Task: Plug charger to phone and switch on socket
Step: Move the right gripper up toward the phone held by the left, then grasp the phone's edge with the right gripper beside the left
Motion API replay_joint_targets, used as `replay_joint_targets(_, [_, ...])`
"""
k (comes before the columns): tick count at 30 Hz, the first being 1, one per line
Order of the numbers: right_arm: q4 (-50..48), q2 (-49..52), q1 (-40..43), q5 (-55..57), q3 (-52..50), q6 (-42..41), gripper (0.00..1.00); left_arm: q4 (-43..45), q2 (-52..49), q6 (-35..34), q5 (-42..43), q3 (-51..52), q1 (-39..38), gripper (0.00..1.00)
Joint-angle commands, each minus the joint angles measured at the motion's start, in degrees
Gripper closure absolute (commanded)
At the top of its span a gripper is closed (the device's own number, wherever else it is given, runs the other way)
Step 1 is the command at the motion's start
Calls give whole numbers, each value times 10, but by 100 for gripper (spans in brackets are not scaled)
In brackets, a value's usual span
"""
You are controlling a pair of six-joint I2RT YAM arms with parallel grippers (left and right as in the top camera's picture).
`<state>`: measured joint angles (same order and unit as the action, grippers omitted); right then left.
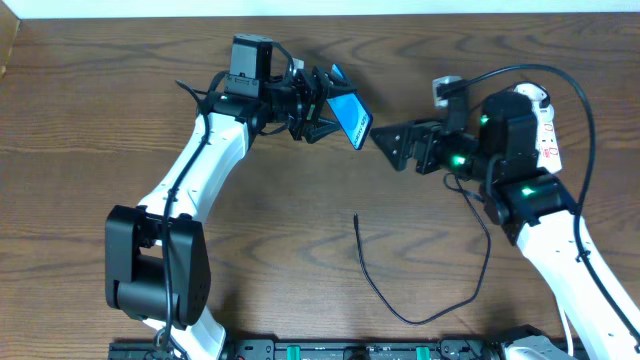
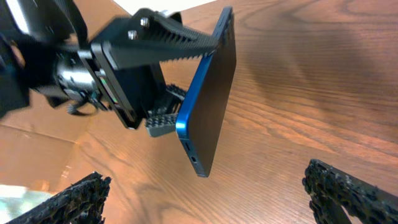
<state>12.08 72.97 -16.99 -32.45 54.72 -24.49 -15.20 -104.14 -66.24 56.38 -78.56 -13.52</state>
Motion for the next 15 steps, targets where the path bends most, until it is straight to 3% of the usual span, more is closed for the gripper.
replay_joint_targets(1, [8,1,-23,65,12,67,1,3,16,-5,4,-17,-11,93])
replay_joint_targets(8, [13,20,-41,76,12,81,1,3,16,-11,-22,-17,-33,92])
replay_joint_targets(15, [12,49,-41,85,12,56,2,17,16,-70,-36,-17,-48,93])
